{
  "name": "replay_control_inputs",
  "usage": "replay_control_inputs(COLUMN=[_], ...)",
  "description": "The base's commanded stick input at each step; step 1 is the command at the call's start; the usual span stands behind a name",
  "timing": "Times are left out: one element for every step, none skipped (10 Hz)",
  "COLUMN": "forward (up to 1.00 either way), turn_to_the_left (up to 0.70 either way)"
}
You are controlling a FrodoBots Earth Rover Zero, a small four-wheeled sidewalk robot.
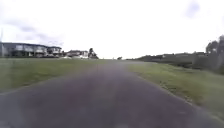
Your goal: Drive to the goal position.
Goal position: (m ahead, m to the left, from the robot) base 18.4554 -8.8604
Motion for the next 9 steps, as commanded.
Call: replay_control_inputs(forward=[0.7, 0.7, 0.7, 0.7, 0.7, 0.7, 0.7, 0.7, 0.7], turn_to_the_left=[0.35, 0.35, 0.35, 0.35, 0.31, 0.23, 0.15, 0.07, 0.02])
